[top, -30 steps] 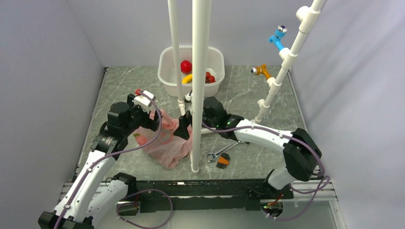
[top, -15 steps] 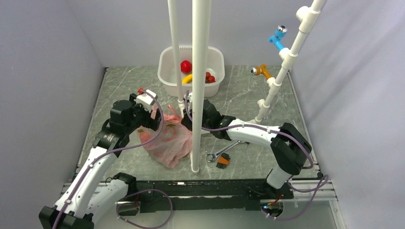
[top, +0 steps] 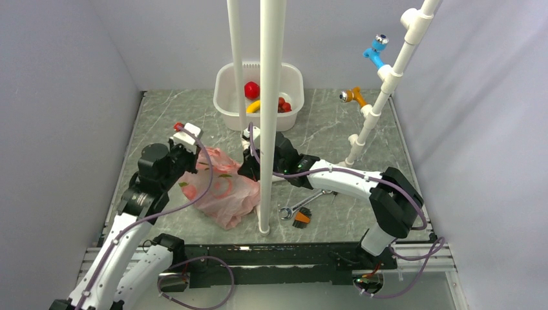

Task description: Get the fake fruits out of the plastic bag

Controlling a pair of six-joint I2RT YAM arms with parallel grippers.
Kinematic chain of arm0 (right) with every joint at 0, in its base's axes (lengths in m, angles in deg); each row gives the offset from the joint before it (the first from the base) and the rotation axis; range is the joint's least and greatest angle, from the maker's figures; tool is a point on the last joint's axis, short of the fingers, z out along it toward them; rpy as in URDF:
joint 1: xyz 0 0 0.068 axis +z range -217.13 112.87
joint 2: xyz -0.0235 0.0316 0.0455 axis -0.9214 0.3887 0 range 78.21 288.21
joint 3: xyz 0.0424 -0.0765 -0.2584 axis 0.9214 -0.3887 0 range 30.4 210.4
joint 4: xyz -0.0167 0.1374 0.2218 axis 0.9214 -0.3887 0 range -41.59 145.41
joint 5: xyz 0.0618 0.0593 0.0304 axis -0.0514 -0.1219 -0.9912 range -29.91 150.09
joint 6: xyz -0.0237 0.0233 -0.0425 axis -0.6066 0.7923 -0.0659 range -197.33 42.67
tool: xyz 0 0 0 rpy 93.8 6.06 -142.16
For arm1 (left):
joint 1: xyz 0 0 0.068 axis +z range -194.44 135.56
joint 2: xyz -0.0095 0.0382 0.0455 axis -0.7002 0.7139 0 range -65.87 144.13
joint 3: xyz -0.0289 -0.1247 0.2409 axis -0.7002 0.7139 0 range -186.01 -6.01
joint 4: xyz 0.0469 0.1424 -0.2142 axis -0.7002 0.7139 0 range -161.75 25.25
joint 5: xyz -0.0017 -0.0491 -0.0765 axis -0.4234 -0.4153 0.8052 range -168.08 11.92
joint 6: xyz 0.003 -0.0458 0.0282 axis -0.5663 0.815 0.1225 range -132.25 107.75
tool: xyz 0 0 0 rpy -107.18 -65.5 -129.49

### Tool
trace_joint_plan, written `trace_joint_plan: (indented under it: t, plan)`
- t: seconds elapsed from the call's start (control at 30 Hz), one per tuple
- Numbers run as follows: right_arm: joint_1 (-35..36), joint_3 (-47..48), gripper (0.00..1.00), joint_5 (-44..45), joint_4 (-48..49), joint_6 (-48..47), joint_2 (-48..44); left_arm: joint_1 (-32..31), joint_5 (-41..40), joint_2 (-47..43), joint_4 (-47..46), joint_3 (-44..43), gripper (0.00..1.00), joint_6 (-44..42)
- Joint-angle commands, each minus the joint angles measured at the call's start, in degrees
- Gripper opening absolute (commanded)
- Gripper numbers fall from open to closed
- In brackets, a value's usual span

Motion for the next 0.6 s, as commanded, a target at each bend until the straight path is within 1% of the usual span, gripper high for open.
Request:
trace_joint_plan:
  t: [0.0, 0.1, 0.2, 0.3, 0.4, 0.57]
  plan:
    - [0.89, 1.42, 0.0, -4.89, -1.94, -2.19, -1.43, -0.06, -7.07, -5.87, -8.62, 2.32, 0.0, 3.16]
    - [1.21, -0.16, 0.0, -6.42, -1.87, -2.48, -2.01, -0.04, -8.42, -6.63, -12.12, 3.3, 0.0, 5.69]
    - [1.26, -0.71, 0.0, -7.64, -2.79, -3.29, -2.59, -0.02, -10.21, -4.58, -11.51, 1.31, 0.0, 8.43]
    - [1.26, -1.19, 0.0, -5.27, -4.02, -3.38, -3.19, 0.05, -9.47, -2.02, -10.36, -1.36, 0.0, 8.51]
    - [1.25, -2.64, 0.0, -2.48, -3.93, -2.0, -3.86, 0.0, -11.35, -0.91, -9.94, -3.85, 0.0, 8.53]
    - [1.25, -6.64, 0.0, 2.9, -2.12, 3.73, -5.87, 0.03, -21.67, -1.55, -12.13, -4.82, 0.0, 10.59]
